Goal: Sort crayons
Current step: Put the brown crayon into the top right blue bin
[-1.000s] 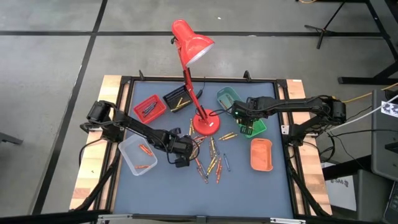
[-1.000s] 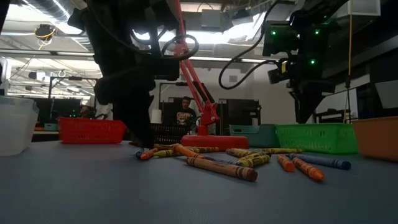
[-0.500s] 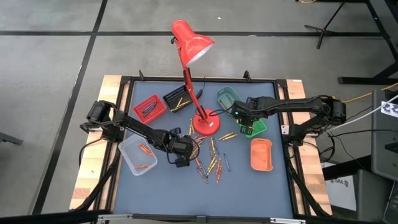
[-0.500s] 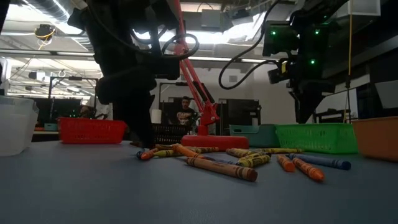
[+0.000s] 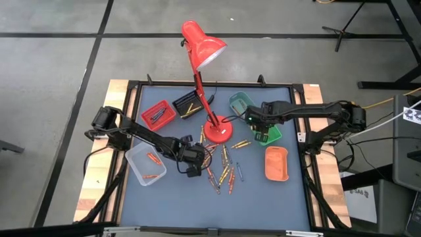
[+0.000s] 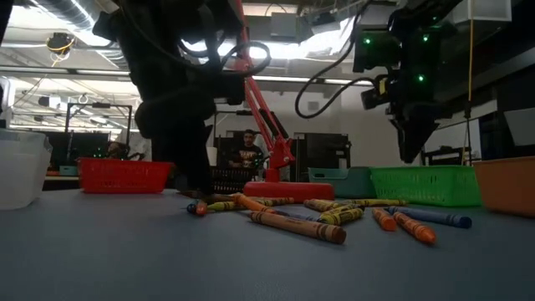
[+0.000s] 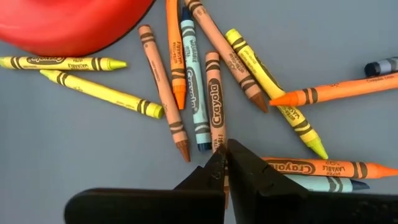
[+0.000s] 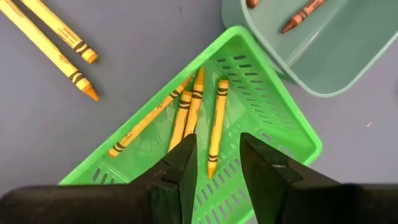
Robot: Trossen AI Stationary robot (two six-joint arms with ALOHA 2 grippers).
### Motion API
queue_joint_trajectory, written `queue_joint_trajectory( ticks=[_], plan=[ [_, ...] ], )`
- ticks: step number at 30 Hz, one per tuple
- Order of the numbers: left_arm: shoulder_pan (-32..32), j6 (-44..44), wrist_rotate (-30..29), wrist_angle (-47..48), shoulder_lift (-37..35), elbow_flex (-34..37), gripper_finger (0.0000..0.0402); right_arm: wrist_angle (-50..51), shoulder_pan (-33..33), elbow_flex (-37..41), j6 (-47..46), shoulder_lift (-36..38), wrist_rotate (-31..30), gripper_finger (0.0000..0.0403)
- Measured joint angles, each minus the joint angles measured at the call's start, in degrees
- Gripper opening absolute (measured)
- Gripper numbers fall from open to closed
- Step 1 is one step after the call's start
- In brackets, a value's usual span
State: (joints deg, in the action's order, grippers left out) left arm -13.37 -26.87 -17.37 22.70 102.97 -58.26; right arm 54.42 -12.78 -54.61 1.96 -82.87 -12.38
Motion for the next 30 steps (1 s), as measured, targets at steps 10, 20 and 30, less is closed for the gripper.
queue_joint_trajectory(
  ticks=[10,20,30],
  plan=[
    [1.48,-0.02,1.89,-0.36,-1.40,0.00,0.0001,-1.96,0.02,-3.74,1.42,0.22,4.36,0.0120],
    [1.90,0.02,2.08,-3.01,-1.28,0.00,0.0007,-2.04,0.04,-3.74,1.40,0.24,6.97,0.0120],
    [1.90,0.02,1.70,-2.67,-1.28,0.00,0.0081,-2.04,0.02,-3.74,1.40,0.26,6.95,0.0120]
  ],
)
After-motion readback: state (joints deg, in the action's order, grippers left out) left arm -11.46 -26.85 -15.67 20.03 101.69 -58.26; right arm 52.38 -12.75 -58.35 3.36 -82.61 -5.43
